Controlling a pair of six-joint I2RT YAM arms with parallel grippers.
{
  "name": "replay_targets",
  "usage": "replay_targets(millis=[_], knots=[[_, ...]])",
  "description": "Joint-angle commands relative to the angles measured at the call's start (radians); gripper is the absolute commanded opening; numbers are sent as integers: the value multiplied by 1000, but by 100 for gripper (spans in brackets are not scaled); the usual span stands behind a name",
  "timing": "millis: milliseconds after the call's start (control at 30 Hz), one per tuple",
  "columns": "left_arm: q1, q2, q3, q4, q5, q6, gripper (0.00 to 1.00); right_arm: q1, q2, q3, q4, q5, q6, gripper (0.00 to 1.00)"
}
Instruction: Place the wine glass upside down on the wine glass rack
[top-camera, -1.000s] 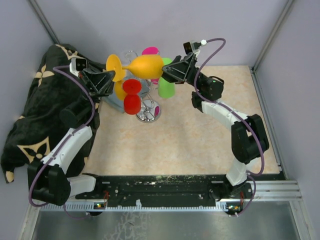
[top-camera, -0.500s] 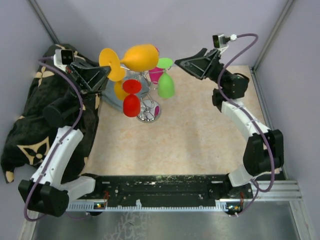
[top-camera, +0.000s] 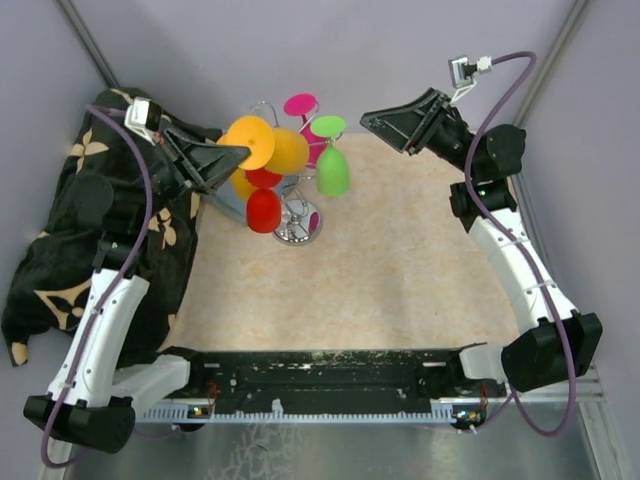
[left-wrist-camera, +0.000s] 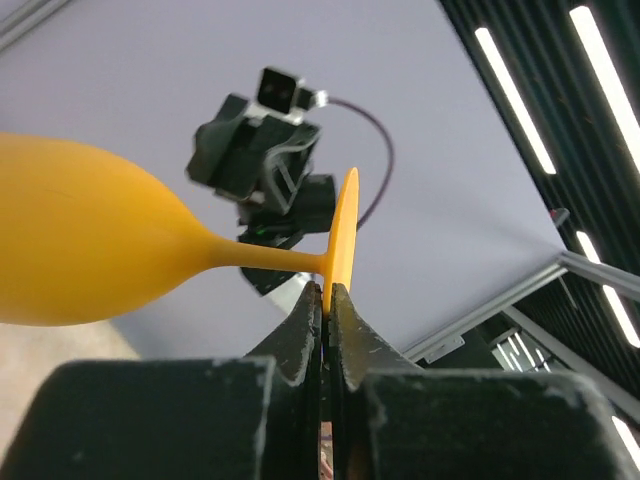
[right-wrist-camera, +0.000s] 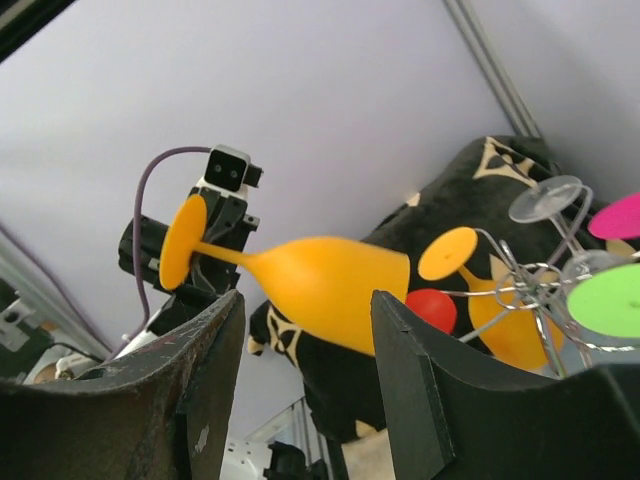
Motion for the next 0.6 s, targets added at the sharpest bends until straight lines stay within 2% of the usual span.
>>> replay_targets(millis=[0,133,333,567], knots=[[-1,-18,-31,-207,38,103,0,-11,-40,45,-135,40,-116,54],[-30,-19,-59,-261,42,122,0,-13,-50,51,-180,56,-145,54],[-136,6,-24,-351,4,182,0,-18,-45,52,-181,56,-136,54],[-167,8,-27,-342,-19,190,0,-19,-37,49,-175,54,-129,54]])
